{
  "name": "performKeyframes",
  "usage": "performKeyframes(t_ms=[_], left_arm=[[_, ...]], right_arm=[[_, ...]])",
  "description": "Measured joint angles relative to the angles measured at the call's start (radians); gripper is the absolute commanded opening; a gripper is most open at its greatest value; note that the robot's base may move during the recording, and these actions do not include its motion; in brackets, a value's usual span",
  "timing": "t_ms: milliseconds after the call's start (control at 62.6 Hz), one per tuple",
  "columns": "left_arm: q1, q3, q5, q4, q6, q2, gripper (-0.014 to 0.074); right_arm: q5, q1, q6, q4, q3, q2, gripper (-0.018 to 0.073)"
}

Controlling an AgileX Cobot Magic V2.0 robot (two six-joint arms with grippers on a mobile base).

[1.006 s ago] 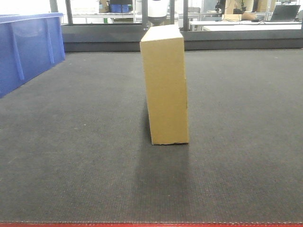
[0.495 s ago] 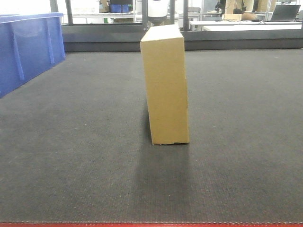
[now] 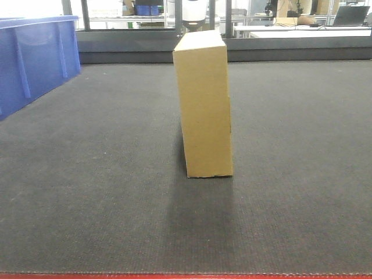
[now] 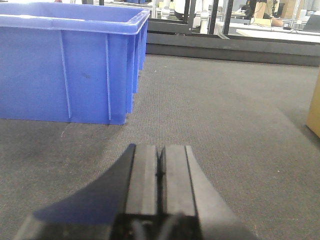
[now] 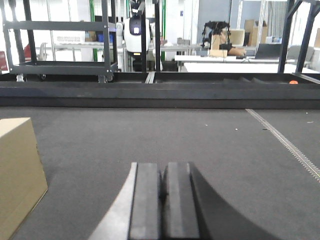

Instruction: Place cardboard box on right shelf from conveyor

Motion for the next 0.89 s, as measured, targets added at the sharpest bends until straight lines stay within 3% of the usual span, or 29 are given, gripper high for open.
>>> performKeyframes(t_ms=[112, 224, 367, 575, 719, 894], left_arm=[[0.0, 0.0, 0.0, 0.0, 0.0, 0.0, -0.0119], [0.0, 0.0, 0.0, 0.0, 0.0, 0.0, -0.0119], [0.0, 0.0, 0.0, 0.0, 0.0, 0.0, -0.0119], [0.0, 0.0, 0.0, 0.0, 0.0, 0.0, -0.0119], [0.0, 0.0, 0.0, 0.0, 0.0, 0.0, -0.0119], [0.0, 0.0, 0.0, 0.0, 0.0, 0.0, -0.0119]], right_arm=[[0.011, 0.014, 0.0, 0.0, -0.085, 0.116, 0.0487], [0.033, 0.07, 0.0, -0.015, -0.177, 0.241, 0.0615], [0.146, 0.181, 0.0, -0.033, -0.332, 0.426, 0.0604], [0.337, 0.401, 0.052, -0.033, -0.606, 0.707, 0.0604], [0.46, 0.532, 0.18, -0.033, -0.838, 0.923, 0.0604], [0.631, 0.641, 0.373, -0.112, -1.101, 1.186, 0.0604]])
